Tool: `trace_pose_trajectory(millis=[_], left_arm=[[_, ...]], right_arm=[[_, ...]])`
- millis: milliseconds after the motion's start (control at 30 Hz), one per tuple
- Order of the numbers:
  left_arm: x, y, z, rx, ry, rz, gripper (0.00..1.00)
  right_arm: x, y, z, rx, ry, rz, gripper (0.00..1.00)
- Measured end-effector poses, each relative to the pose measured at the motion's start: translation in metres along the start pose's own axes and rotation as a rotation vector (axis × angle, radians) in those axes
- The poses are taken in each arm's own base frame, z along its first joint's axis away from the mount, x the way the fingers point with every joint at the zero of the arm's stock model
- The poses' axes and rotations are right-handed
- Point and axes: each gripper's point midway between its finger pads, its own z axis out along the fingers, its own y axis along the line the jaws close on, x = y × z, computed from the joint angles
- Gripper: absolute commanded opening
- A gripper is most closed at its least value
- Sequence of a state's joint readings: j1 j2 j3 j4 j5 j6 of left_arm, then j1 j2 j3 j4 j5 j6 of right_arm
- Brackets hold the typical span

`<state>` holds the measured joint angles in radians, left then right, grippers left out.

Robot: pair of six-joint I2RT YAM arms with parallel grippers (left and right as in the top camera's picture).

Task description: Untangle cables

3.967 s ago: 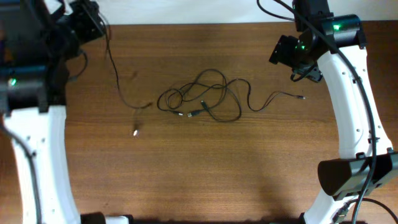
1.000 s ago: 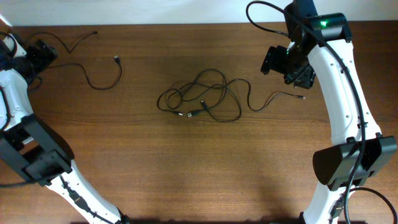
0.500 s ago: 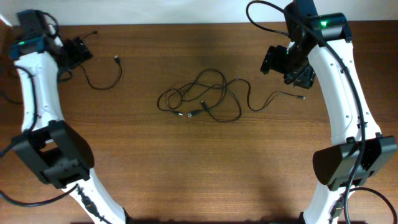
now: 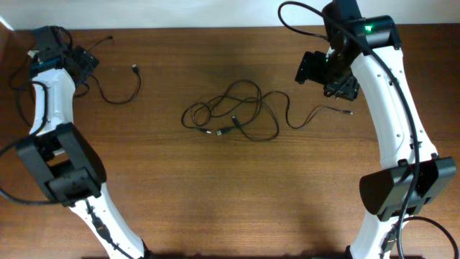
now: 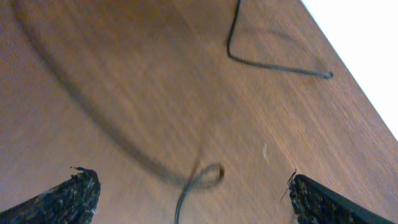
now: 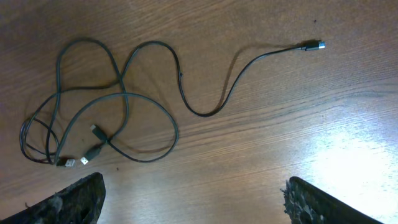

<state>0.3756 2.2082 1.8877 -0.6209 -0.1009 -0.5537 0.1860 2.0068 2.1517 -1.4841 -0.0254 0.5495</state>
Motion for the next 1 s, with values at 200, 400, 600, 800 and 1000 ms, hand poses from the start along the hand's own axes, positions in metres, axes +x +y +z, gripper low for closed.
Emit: trace_pose_trajectory(millis=[200,400,600,800,1000], left_arm=[[-0.009,-0.012,0.028,0.056,-0.065,0.038,0.4],[-0.02,-0.019,0.026,0.083,-0.112,0.049,0.02],[-0.04,-0.039,0.021,0.197,-0.178,0.03,0.0],[-0.085,-0.046,0.0,0.52,-0.19,-0.149,0.45],[-0.068,-0.011,0.007,0.514,-0.022,-0.248,1.0]], right_arm=[[0.0,0.0,0.0,0.0,0.0,0.001,0.93],[0.0,0.0,0.0,0.0,0.001,0.001,0.93],[0.0,0.0,0.0,0.001,0.002,0.0,0.93],[0.001,0.0,0.0,0.002,0.003,-0.001,0.93],[-0.002,0.002,0.0,-0.007,-0.01,0.0,0.93]])
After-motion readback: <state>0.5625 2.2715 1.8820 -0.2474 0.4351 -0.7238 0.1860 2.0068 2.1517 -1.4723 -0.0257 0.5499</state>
